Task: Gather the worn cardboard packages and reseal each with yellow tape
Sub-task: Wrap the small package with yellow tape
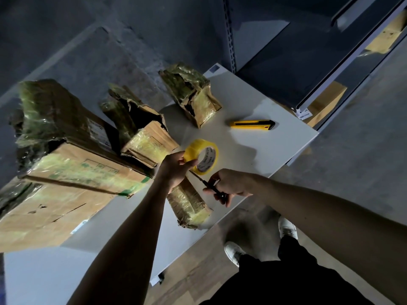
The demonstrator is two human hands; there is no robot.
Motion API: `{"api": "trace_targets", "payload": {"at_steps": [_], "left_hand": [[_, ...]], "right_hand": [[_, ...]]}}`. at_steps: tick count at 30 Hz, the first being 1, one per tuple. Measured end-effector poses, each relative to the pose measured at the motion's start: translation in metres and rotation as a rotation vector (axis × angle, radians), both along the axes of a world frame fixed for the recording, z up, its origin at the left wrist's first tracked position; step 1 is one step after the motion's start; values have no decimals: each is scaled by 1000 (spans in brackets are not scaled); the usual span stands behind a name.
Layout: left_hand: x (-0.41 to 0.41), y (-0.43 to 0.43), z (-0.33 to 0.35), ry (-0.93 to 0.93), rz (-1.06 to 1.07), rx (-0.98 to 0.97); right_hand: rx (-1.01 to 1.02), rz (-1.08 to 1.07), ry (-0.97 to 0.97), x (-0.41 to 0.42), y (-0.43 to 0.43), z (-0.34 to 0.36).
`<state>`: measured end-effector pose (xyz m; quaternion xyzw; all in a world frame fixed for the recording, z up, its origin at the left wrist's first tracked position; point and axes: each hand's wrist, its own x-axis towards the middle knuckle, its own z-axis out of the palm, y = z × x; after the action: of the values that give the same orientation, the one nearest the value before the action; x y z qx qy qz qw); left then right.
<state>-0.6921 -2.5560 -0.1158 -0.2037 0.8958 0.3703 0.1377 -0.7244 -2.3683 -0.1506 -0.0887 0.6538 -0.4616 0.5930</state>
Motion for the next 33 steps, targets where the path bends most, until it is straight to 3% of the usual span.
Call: {"api": "trace_targets", "payload": {"at_steps": [7,11,18,29,33], "left_hand": [[4,1,-6,47,38,-7],[2,5,-3,121,97,-101],[1,7,-4,110,120,-142],[-5,29,-8,100,-40,-384],[-11,32,-16,12,-102,-335]], "right_hand": [[80,38,117,-7,5,-2],[233,192,222,-8,10,-7],[374,-5,704,-15,17,-30],[453,23,817,-28,25,-32],[439,16,828,-31,29,-33]]}}
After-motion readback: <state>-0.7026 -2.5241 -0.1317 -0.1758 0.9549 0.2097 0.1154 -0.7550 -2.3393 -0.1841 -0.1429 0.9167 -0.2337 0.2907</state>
